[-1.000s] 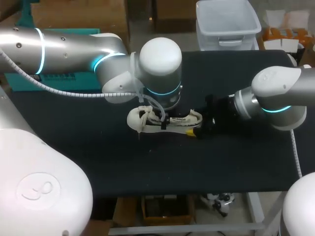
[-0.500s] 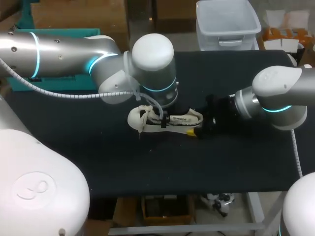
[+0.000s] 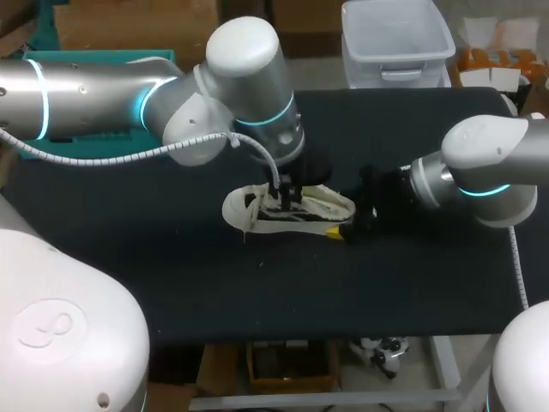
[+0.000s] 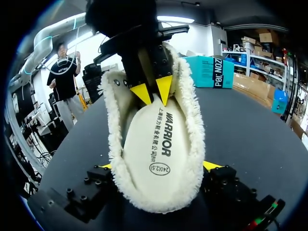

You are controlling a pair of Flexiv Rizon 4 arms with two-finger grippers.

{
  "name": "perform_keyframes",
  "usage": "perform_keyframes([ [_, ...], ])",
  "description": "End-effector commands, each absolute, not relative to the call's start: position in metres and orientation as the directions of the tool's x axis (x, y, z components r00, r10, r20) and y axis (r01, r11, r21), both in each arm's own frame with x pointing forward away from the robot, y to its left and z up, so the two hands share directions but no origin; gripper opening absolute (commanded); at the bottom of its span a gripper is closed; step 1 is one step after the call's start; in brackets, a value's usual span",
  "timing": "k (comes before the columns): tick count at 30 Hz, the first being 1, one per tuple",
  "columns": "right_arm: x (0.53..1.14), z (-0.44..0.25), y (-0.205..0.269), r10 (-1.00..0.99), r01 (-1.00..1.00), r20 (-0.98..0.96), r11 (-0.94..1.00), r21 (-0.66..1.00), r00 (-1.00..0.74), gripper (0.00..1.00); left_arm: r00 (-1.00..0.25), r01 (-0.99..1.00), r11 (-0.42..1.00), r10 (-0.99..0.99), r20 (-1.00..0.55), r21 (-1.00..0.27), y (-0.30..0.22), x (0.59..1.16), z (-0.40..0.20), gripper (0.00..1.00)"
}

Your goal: Open the shoe tongue, take the insole out of the shoe, put the insole back into the shoe, and pack the shoe into the shoebox

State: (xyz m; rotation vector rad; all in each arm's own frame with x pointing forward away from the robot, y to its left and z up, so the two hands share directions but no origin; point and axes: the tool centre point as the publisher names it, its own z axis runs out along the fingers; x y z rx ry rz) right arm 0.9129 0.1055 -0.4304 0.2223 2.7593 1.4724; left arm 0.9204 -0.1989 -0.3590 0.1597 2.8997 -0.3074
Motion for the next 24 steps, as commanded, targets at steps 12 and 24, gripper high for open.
perform_keyframes([
  [12,0.912,-0.435,0.107,0.127,0.122,0.063,0.547,0.828,-0.99,0.0,-0.996,0.057,0.965,0.037,-0.083,-0.255,-0.21,0.91,-0.355,0.0],
  [24,0.912,-0.435,0.107,0.127,0.122,0.063,0.547,0.828,-0.99,0.0,-0.996,0.042,0.947,0.016,-0.084,-0.319,-0.209,0.897,-0.327,0.0],
])
